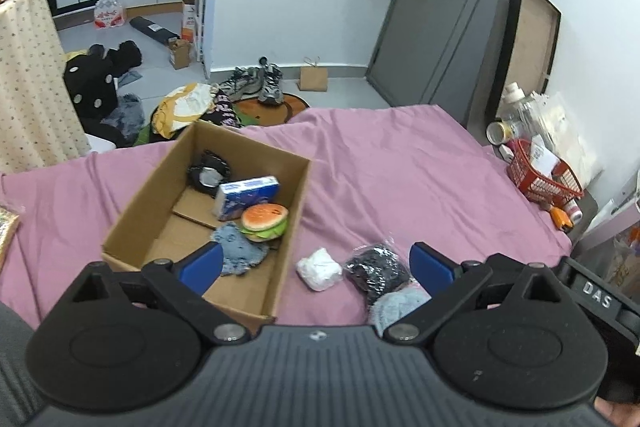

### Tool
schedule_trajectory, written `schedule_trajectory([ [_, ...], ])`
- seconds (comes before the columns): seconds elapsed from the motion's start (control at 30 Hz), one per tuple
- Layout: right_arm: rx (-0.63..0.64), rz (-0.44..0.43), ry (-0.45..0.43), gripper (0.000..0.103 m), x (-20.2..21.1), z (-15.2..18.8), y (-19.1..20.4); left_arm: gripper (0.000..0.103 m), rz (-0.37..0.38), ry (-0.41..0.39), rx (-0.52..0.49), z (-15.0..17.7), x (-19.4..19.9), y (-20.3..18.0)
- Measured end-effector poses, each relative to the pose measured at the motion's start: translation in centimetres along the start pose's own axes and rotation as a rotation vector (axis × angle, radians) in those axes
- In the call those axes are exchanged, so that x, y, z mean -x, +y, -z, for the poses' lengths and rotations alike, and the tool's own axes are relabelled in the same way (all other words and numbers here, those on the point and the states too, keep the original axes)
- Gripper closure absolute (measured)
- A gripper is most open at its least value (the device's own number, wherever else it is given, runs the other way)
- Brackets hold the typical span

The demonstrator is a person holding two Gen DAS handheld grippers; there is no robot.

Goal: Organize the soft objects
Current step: 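Move the right tool down over the black bead bag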

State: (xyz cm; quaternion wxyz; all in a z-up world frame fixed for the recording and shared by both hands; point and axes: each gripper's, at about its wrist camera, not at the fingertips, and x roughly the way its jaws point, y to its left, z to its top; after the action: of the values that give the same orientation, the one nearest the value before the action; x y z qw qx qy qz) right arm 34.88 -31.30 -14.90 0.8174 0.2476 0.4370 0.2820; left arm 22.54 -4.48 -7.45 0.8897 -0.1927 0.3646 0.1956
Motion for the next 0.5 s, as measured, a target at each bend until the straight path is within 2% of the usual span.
schedule_trajectory([
  [0.13,-0.039,-0.008,0.036,0.017,-1.4,-0.5,-1.2,0.009,-0.005,0.014,0.002,0.1,-1.4,-1.1],
  [0.3,-0.080,-0.018,0.086,0.021,-3.5,-0.8,-2.6,0.028,-0.011,0.060,0.022,0.2,-3.6,-2.2],
  [0.5,-0.138,-0.030,0.129,0.024,-5.7,-1.7,-4.4,0.045,-0.043,0.102,0.059,0.4,-6.5,-3.2],
])
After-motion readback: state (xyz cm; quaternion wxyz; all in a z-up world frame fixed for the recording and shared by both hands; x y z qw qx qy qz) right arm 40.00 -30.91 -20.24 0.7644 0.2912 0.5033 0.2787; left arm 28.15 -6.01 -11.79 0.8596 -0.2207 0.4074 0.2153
